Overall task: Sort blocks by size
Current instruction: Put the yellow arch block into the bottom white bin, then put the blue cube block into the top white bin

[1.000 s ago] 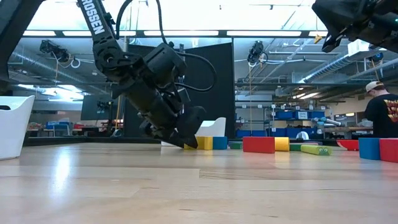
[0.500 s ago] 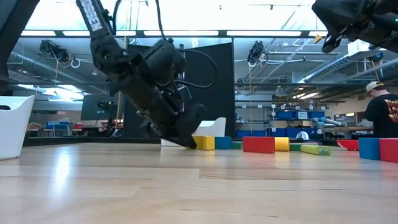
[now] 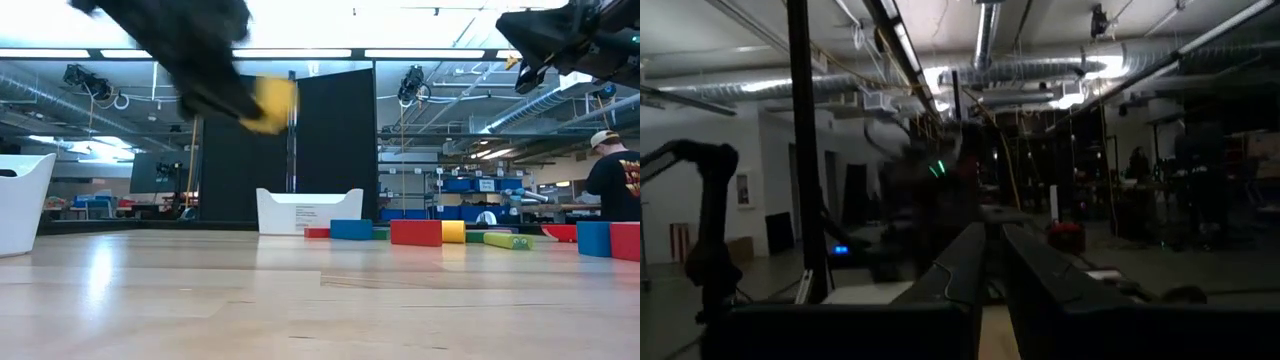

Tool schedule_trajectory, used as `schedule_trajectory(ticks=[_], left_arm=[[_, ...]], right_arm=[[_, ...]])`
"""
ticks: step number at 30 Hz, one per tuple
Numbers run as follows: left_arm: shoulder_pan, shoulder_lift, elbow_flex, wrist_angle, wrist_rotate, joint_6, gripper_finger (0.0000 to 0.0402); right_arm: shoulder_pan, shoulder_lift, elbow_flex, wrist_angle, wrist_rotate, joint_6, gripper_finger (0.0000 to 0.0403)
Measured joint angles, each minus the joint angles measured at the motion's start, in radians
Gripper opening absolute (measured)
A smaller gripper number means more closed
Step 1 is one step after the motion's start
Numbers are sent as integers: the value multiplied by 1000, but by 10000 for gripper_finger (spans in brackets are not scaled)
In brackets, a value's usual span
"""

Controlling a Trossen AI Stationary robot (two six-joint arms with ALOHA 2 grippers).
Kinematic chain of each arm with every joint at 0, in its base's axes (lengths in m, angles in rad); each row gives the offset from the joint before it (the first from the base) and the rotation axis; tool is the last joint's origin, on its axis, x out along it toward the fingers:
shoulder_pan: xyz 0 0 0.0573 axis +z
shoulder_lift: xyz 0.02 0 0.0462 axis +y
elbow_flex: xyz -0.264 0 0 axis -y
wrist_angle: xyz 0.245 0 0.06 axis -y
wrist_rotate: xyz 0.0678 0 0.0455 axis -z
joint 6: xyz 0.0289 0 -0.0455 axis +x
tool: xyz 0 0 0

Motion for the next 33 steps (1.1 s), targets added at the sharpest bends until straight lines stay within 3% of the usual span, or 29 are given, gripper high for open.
schedule_trajectory(ticks=[6,10,17,24,33], left_arm=[[-261,-160,37,-252,78,-240,34],[-383,-154,56,-434,135,-495,34],[-500,-75,57,-587,355,-813,34],[-563,-21,57,-665,501,-921,40],[-578,-5,57,-699,503,-945,203]], right_arm=[[0,84,0,1,0,0,48],[3,165,30,-8,-2,0,48],[34,354,168,-94,-3,-5,48],[79,498,408,-531,17,16,65],[237,612,721,-1212,49,114,177]])
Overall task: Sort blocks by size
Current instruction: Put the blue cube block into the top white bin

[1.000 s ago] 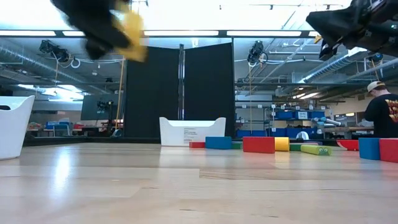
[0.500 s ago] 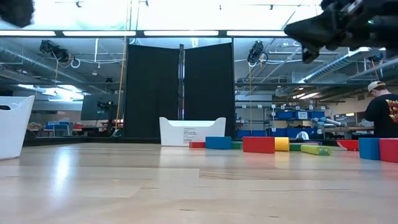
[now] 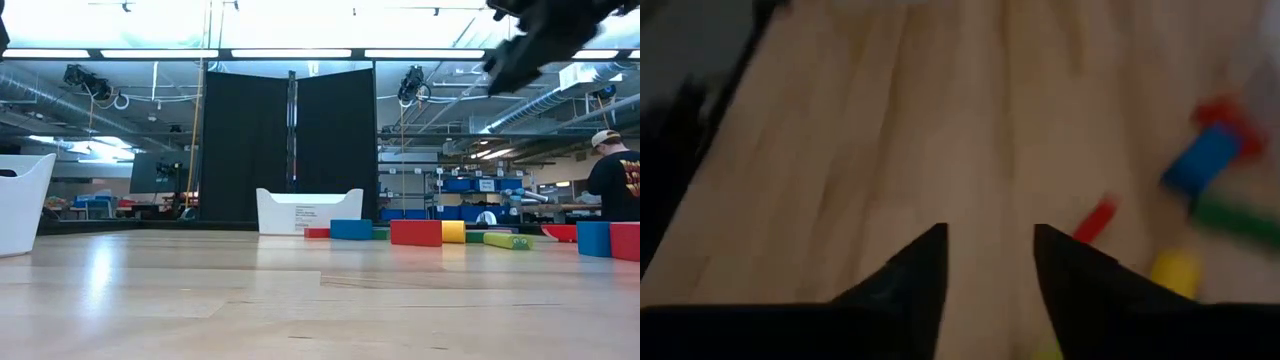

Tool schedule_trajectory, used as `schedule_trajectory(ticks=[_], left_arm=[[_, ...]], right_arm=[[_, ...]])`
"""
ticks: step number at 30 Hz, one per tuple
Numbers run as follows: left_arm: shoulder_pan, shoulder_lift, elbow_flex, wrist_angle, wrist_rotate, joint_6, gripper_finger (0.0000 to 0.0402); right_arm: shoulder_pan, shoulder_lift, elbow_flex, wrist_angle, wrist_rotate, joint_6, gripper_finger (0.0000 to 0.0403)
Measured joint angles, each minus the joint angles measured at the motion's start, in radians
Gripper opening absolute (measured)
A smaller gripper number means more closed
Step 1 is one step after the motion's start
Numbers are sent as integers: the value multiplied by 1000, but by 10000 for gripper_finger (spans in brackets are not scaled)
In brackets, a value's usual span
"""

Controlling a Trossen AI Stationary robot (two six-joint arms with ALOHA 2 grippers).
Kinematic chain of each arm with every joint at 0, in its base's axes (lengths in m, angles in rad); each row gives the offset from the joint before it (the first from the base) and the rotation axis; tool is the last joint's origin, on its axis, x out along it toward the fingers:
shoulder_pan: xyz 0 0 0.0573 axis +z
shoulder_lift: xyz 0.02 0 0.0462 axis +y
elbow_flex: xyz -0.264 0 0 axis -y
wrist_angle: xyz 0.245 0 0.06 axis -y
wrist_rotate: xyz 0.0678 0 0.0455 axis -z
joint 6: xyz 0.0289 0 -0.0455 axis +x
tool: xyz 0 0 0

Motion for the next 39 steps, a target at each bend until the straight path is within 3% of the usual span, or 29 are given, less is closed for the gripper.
schedule_trajectory(ticks=[4,8,21,29,39], left_arm=[[3,0,0,20,-13,-15,248],[3,0,37,40,-119,35,259],[98,0,175,118,-714,436,257],[141,0,174,248,-805,632,257],[152,0,174,253,-842,663,257]], right_arm=[[81,20,16,-140,31,178,220],[142,65,-22,-237,52,345,239],[168,302,-56,-208,78,409,283],[161,417,-54,-176,79,407,286],[134,505,-56,-164,63,381,261]])
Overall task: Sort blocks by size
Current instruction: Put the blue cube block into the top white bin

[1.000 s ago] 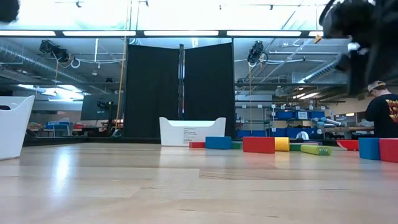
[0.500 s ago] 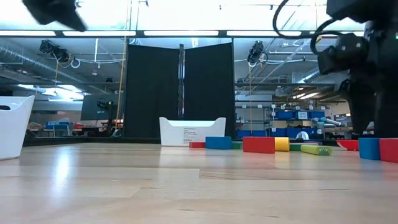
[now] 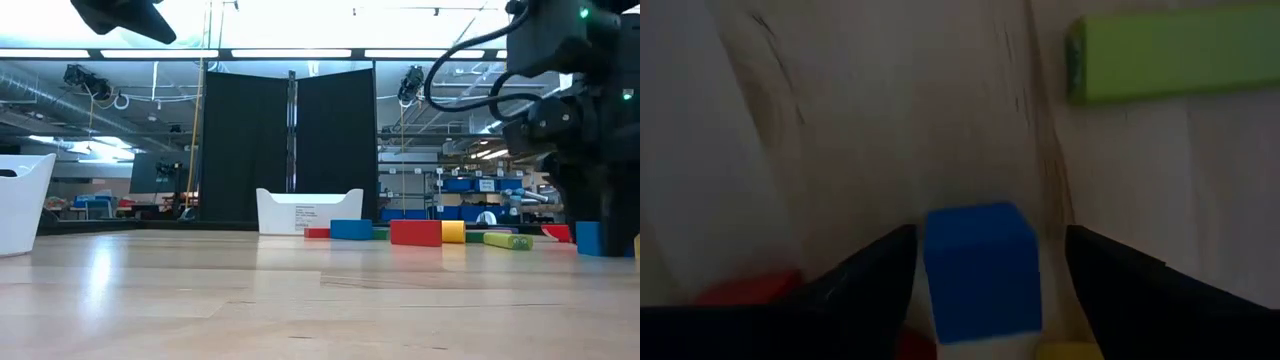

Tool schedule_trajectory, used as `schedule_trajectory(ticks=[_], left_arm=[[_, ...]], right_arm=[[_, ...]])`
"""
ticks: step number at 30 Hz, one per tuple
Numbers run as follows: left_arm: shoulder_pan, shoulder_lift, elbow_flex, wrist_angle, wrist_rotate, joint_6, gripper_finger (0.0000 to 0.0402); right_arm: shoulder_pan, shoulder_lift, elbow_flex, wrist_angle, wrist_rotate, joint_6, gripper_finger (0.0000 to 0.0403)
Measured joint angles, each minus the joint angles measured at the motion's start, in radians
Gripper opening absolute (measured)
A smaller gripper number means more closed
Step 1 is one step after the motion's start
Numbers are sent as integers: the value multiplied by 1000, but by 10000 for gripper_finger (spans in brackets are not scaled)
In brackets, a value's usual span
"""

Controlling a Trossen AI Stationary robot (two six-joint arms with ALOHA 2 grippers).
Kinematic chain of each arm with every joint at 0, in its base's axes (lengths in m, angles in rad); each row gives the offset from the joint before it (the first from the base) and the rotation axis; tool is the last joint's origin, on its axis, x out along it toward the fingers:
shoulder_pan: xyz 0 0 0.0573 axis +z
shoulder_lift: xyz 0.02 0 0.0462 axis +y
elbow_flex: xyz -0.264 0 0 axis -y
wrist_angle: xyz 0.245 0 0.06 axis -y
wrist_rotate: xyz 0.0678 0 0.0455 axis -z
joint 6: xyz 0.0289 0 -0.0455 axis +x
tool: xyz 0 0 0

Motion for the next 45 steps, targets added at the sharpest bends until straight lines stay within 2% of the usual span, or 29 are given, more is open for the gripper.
schedule_trajectory(ticks=[5,10,19,22,25,27,29,31,36,41,43,45], left_arm=[[0,0,0,-1,-12,0,257],[0,0,0,3,-33,0,257],[0,0,0,20,-62,0,257],[0,0,0,25,-101,0,257],[0,0,-1,25,-205,-1,257],[5,0,-1,24,-293,-6,257],[17,0,-1,25,-363,-27,257],[33,0,-1,27,-388,-34,257],[75,3,-1,56,-390,-35,257],[107,4,-4,77,-389,-30,257],[118,4,-5,77,-378,-31,257],[129,4,-5,77,-366,-31,257]], right_arm=[[-1,21,1,26,-10,-35,217],[-11,12,1,25,-25,-49,142],[-37,-103,63,28,24,-145,141],[-75,-135,115,71,102,-243,141],[-150,-141,173,233,216,-386,141],[-221,-133,205,393,238,-497,141],[-306,-108,226,556,214,-596,141],[-403,-70,248,665,167,-672,141],[-641,82,324,811,5,-742,141],[-791,239,380,925,-99,-757,143],[-834,279,387,958,-142,-743,179],[-868,304,387,984,-180,-717,238]])
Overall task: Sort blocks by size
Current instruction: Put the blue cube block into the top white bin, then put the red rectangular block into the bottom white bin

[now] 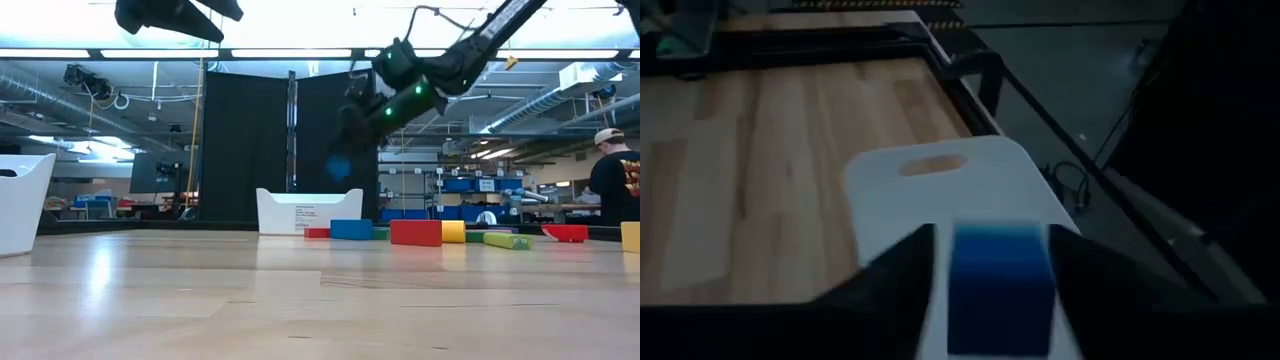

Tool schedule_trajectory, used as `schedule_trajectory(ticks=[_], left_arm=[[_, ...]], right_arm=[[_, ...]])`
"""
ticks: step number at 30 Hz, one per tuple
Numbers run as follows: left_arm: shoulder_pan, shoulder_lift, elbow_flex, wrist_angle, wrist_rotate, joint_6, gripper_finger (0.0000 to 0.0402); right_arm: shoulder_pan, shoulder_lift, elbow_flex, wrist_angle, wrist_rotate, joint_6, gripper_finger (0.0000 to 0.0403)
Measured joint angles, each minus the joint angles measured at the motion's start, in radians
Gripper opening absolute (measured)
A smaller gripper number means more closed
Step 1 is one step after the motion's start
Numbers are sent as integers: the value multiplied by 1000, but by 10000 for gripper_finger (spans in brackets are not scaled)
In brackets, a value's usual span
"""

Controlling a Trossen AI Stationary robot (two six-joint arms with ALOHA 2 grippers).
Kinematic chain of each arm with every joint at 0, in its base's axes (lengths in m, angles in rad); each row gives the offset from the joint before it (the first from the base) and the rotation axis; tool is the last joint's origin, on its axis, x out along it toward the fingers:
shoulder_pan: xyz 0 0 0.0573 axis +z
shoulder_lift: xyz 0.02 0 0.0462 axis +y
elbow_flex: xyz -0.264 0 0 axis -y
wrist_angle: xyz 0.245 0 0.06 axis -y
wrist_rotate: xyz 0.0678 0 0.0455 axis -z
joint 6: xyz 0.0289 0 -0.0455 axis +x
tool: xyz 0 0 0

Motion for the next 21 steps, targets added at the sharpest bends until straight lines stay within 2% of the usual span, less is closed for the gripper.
schedule_trajectory(ticks=[3,5,7,10,16,19,21], left_arm=[[22,0,0,0,30,-3,257],[50,2,0,2,66,-2,257],[92,18,0,19,122,26,257],[176,70,0,88,246,137,257],[356,241,5,360,548,494,257],[427,334,46,451,663,648,257],[461,396,91,458,704,746,257]], right_arm=[[-35,2,-20,48,-45,24,310],[-43,-23,-48,82,-54,28,335],[-34,-74,-92,128,-71,27,343],[-4,-201,-178,196,-80,6,335],[79,-517,-362,185,-79,-15,289],[124,-663,-446,154,-79,5,271],[152,-746,-495,136,-79,12,264]])
